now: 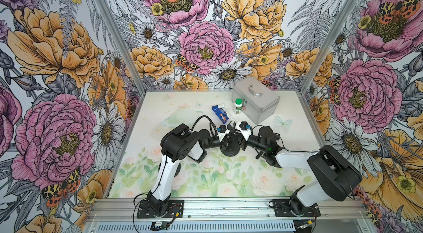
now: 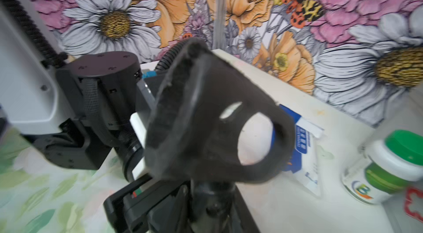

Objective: Assemble a microphone stand
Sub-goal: Screw the microphone stand pole into the microphone stand base.

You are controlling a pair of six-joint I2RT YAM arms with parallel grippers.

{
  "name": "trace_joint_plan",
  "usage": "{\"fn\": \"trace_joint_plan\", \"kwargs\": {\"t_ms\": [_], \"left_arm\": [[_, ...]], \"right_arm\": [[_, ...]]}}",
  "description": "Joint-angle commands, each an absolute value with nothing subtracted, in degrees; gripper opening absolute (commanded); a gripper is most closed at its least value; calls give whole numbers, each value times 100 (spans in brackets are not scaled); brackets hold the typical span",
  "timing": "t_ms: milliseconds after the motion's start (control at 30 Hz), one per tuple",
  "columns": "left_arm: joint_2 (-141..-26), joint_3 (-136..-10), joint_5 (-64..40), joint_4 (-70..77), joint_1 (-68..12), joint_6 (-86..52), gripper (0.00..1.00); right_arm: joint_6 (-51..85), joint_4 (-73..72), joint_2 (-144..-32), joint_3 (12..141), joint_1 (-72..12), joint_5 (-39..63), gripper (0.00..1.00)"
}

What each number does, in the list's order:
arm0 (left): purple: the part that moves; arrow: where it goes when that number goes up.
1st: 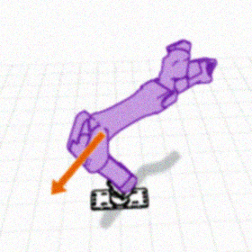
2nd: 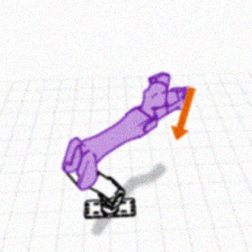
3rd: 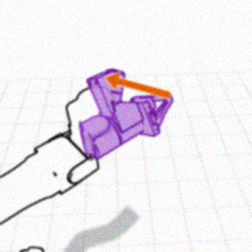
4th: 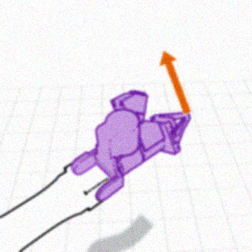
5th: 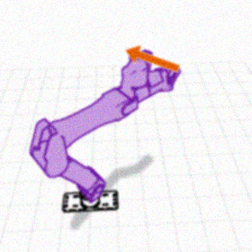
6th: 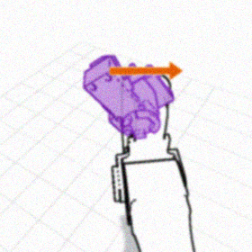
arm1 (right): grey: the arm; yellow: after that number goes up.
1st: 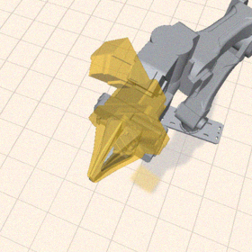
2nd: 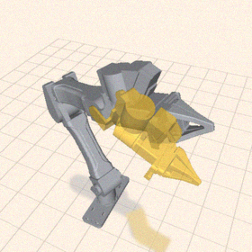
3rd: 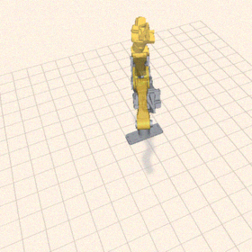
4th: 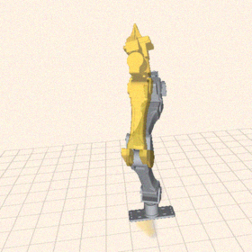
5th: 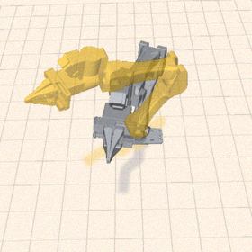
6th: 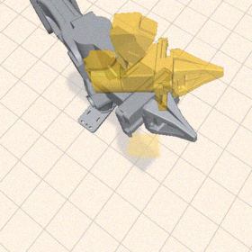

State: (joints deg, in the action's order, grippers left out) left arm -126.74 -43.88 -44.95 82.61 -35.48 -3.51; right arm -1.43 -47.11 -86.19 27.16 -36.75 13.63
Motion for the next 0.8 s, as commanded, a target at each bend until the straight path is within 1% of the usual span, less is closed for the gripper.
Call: {"fn": "trace_joint_plan", "kwargs": {"t_ms": [0, 33, 100, 133, 233, 333, 400, 433, 467, 500, 533, 567, 600, 667, 767], "left_arm": [[-12735, -4466, -4502, 8089, -3639, -536, 10], [-12726, -4462, -4503, 8095, -3647, -536, 10], [-12712, -4452, -4517, 8086, -3647, -527, 10], [-12709, -4446, -4517, 8089, -3646, -523, 10], [-12704, -4431, -4513, 8090, -3654, -502, 10], [-12708, -4444, -4524, 8086, -3659, -501, 10], [-12715, -4439, -4529, 8087, -3661, -500, 10], [-12702, -4437, -4528, 8093, -3654, -499, 10], [-12709, -4436, -4538, 8092, -3656, -501, 10], [-12706, -4432, -4537, 8092, -3657, -499, 10], [-12710, -4441, -4535, 8089, -3656, -501, 10], [-12709, -4445, -4537, 8095, -3656, -496, 10], [-12715, -4446, -4536, 8090, -3661, -501, 10], [-12711, -4445, -4536, 8094, -3656, -499, 10], [-12718, -4453, -4552, 8093, -3656, -501, 10]], "right_arm": [[38, -5298, -8925, 2440, -5195, -3875, 0], [303, -5254, -9127, 2516, -5457, -4349, 0], [452, -5127, -9517, 2734, -5719, -4294, 0], [279, -5102, -9654, 2851, -5803, -4145, 0], [-492, -5131, -9640, 2953, -5792, -3328, 0], [-997, -4991, -9349, 2876, -5472, -1887, 0], [-1069, -4630, -9048, 2821, -5042, -432, 24], [-1034, -4322, -8878, 2821, -4742, 380, 34], [-967, -4102, -8765, 2849, -4399, 1305, 42], [-895, -3955, -8683, 2878, -4111, 2045, 47], [-855, -3822, -8634, 2932, -3821, 2829, 56], [-931, -3618, -8618, 3026, -3588, 3487, 57], [-1035, -3406, -8621, 3125, -3423, 3873, 56], [-1175, -3054, -8676, 3335, -3115, 4470, 56], [-1038, -2980, -8944, 3674, -2642, 5392, 54]]}}
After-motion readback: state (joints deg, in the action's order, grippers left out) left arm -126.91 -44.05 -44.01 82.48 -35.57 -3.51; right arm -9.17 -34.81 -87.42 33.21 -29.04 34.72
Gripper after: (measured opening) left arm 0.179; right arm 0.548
